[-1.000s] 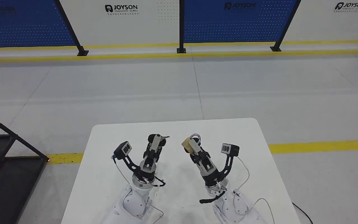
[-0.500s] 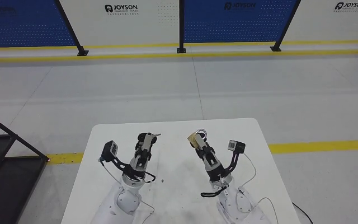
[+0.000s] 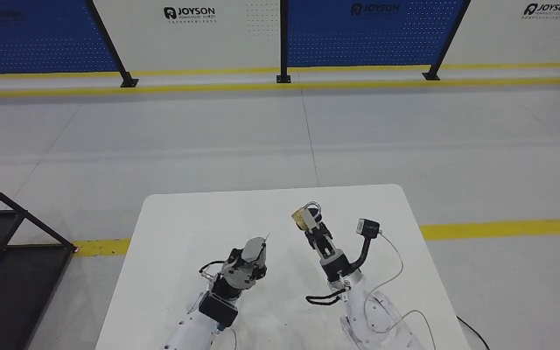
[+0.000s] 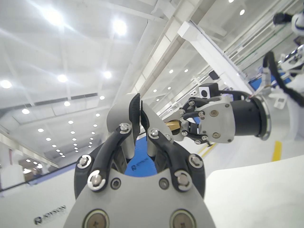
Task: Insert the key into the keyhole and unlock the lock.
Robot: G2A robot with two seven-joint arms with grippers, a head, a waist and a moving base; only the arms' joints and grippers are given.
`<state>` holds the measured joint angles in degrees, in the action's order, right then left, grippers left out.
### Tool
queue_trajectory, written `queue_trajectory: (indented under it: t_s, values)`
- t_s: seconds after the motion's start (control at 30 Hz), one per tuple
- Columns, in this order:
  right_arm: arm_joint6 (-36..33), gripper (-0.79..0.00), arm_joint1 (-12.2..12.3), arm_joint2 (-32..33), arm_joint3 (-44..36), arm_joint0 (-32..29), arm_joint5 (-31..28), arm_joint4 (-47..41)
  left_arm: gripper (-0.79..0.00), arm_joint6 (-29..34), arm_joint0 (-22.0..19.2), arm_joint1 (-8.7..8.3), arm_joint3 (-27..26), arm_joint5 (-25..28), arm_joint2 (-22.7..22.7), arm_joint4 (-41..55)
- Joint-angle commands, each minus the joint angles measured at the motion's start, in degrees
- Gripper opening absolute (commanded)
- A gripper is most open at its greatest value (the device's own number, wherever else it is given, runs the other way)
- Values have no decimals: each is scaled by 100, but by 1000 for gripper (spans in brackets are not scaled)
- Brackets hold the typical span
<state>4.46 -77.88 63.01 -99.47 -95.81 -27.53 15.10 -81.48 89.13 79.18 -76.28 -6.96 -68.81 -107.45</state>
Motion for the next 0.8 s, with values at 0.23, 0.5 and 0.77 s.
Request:
queue_trajectory:
  t_s: [0.23, 0.5, 0.77]
  values:
    - [4, -785, 0, 1, 0, 0, -1, -1, -785, 11, 5, -1, -10, 255, -2, 16]
    - [-10, -785, -6, -24, -21, 23, 119, -6, -785, -21, -14, -24, -115, -960, 7, -772]
    - [-27, -785, -14, -56, -28, 63, 281, 0, -785, 392, 139, -110, -620, -1977, -203, -1980]
